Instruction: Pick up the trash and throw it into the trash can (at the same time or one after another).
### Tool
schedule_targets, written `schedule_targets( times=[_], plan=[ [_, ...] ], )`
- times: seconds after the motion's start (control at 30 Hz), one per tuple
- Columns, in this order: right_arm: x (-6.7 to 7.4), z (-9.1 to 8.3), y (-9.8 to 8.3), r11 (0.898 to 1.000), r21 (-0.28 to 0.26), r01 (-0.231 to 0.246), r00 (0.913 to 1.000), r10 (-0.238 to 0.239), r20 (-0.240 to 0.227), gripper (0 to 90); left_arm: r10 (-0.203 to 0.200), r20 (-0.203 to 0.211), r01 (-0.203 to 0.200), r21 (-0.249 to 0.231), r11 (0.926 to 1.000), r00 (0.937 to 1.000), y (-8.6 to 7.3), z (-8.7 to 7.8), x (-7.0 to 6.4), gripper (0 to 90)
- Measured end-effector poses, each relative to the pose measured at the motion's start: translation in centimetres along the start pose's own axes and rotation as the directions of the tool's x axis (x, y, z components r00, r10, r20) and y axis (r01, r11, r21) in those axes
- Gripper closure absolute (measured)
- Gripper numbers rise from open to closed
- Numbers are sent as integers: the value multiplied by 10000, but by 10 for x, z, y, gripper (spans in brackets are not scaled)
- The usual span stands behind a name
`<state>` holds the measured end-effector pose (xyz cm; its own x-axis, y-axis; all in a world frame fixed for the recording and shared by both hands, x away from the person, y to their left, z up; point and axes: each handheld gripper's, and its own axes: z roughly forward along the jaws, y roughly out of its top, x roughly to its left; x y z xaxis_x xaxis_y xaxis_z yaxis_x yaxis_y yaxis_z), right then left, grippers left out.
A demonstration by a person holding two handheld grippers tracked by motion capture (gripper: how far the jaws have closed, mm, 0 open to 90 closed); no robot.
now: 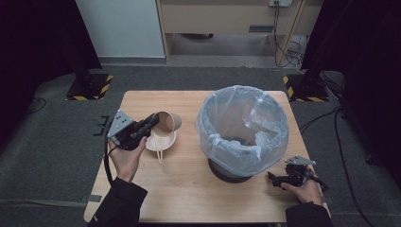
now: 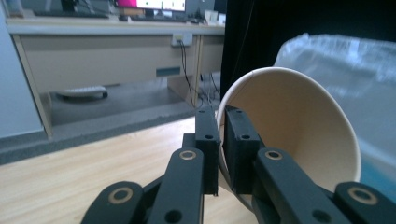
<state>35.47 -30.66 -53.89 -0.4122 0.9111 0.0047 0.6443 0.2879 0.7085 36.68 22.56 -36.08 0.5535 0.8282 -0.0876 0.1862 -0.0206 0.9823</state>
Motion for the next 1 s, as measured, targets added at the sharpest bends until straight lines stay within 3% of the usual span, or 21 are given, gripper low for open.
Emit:
schedule_targets(
  times=[0.17,0.43,0.63,1.0],
  plan=[
    [0,0,0,10000,-15,19,10000,-19,7,8,-299,-21,296,-861,9958,9996,15,-16,3,842],
    [0,0,0,10000,-29,-10,10000,10,9,8,-293,99,306,-1751,9841,9995,32,-34,-1,842],
    [0,0,0,10000,-31,-12,10000,12,8,8,-132,133,158,-2189,9756,9998,42,-43,-5,842],
    [0,0,0,10000,-31,-8,10000,8,1,8,-237,509,380,-3029,9523,9984,59,-56,-13,842]
  ],
)
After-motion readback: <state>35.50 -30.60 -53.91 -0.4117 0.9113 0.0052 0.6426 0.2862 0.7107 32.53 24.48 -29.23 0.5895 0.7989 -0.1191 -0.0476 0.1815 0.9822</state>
